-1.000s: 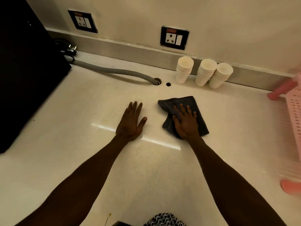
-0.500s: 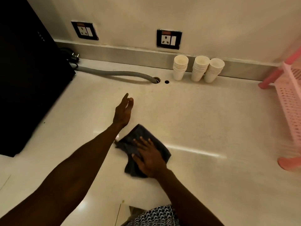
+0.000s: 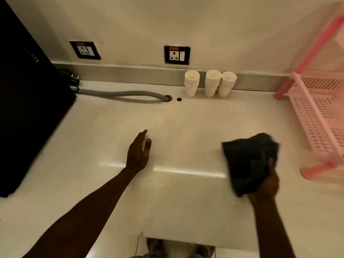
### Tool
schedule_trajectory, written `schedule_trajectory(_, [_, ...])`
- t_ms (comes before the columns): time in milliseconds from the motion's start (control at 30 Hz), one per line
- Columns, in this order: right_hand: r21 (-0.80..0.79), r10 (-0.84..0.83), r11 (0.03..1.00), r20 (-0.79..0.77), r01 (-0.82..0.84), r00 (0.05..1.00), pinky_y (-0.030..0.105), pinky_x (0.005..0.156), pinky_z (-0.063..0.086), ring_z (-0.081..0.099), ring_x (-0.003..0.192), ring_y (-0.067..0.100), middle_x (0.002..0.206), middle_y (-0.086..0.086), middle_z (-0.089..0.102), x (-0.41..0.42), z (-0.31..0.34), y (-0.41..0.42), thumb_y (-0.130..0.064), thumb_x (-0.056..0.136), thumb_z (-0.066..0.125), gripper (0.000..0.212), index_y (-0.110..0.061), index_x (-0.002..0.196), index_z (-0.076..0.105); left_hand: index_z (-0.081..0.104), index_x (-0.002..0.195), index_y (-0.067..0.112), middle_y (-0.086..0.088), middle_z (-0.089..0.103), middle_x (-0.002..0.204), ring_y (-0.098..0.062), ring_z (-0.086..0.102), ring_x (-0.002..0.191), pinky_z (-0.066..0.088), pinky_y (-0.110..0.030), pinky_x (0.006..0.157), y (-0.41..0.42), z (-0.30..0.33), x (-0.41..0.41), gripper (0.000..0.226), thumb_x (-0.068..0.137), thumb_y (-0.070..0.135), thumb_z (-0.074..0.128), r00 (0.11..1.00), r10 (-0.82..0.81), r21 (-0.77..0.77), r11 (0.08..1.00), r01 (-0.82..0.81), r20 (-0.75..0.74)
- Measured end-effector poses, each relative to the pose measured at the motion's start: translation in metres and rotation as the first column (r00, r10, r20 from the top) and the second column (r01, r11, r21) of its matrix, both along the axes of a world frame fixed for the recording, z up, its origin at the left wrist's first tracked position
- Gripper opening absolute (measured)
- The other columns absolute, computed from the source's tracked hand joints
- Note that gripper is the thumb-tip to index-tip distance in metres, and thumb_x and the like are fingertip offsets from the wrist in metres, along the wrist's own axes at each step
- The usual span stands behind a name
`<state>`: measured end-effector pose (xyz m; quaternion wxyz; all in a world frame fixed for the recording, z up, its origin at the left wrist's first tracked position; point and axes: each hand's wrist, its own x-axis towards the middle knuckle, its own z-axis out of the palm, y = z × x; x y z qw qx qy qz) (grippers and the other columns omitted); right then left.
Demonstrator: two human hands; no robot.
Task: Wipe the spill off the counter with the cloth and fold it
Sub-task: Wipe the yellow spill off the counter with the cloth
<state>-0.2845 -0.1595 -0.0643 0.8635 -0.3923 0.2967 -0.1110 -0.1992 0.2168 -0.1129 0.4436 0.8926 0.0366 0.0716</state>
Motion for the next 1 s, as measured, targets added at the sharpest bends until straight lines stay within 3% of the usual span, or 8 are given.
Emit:
schedule_trajectory(100, [-0.439,-0.032,0.898,-0.119,-0.024,0.992,0.026,0.077,0.059,0.073,0.101,0.017,0.112,-0.004,0.078,0.017,0.006,-0.034,-0.048,0.097,0.058,0.03,-0.027,0.113,0.073,0.042,0.154,0.009,-0.009,0.044,0.16,-0.025,0.034,0.153,0.03,-0.043,0.126,-0.005,-0.002,0.0,0.05,0.107,0.025,0.049,1.0,-0.011,0.022,1.0,0.011,0.004])
schedule_trajectory(167, [-0.697,0.064,0.659,-0.324,-0.283,0.944,0.035,0.088,0.051,0.064,0.108,0.027,0.123,0.012,0.072,0.028,-0.009,-0.025,-0.051,0.099,0.053,0.044,-0.019,0.125,0.067,0.041,0.155,0.01,-0.008,0.043,0.161,-0.024,0.031,0.154,0.027,-0.041,0.127,-0.005,-0.006,0.0,0.052,0.107,0.026,0.049,1.0,-0.019,0.038,0.999,0.019,0.01])
schedule_trajectory(267, [-0.756,0.237,0.273,-0.547,-0.595,0.803,0.048,0.125,0.018,0.038,0.146,0.036,0.161,0.017,0.037,0.028,-0.038,0.01,-0.053,0.102,0.041,0.063,-0.019,0.156,0.039,0.038,0.157,0.012,-0.007,0.039,0.164,-0.023,0.028,0.156,0.026,-0.04,0.127,-0.003,-0.01,0.0,0.054,0.107,0.029,0.047,0.999,-0.042,0.038,0.998,0.042,0.002])
schedule_trajectory(333, [-0.803,0.288,0.019,-0.566,-0.596,0.772,0.042,0.125,-0.003,0.018,0.155,0.034,0.166,0.01,0.027,0.024,-0.046,0.037,-0.043,0.107,0.039,0.054,-0.024,0.158,0.032,0.036,0.158,0.014,-0.006,0.037,0.164,-0.023,0.026,0.156,0.025,-0.041,0.128,-0.004,-0.012,0.001,0.055,0.107,0.031,0.047,0.999,-0.044,0.047,0.998,0.044,0.004])
schedule_trajectory(567, [-0.847,0.555,-0.239,-0.521,-0.475,0.649,0.034,0.125,-0.014,0.012,0.156,0.012,0.164,0.004,0.035,-0.011,-0.049,0.142,-0.05,0.102,0.029,0.06,-0.028,0.158,0.029,0.031,0.16,0.014,-0.007,0.034,0.166,-0.022,0.022,0.158,0.012,-0.043,0.131,-0.002,-0.016,0.001,0.066,0.102,0.044,0.041,0.986,-0.168,0.148,0.975,0.164,0.017])
schedule_trajectory(767, [-0.728,0.638,-0.01,-0.533,-0.686,0.556,0.039,0.125,-0.005,0.008,0.157,0.022,0.168,0.0,0.023,-0.046,-0.043,0.207,-0.045,0.105,0.041,0.052,-0.033,0.155,0.033,0.038,0.157,0.014,-0.008,0.037,0.164,-0.023,0.021,0.158,0.016,-0.048,0.13,0.003,-0.006,0.0,0.066,0.099,0.046,0.044,0.989,-0.147,-0.019,0.989,0.147,-0.01])
schedule_trajectory(900, [-0.013,0.659,0.73,-0.256,-0.684,0.708,0.041,0.097,0.057,0.068,0.119,0.032,0.134,0.015,0.068,-0.047,-0.016,0.221,-0.043,0.093,0.06,0.044,-0.022,0.132,0.062,0.049,0.15,0.014,-0.007,0.047,0.158,-0.023,0.031,0.154,0.022,-0.052,0.128,0.014,0.019,-0.004,0.062,0.099,0.048,0.039,0.996,-0.083,-0.182,0.98,0.076,-0.031])
schedule_trajectory(1000, [0.332,0.608,0.748,0.003,-0.574,0.794,0.05,0.101,0.053,0.064,0.125,0.039,0.14,0.02,0.063,-0.05,-0.003,0.208,-0.045,0.097,0.055,0.052,-0.012,0.136,0.065,0.059,0.142,0.012,-0.006,0.061,0.145,-0.018,0.053,0.138,0.038,-0.047,0.121,0.025,0.048,-0.013,0.056,0.102,0.045,0.036,0.999,-0.012,-0.369,0.929,0.024,0.035])
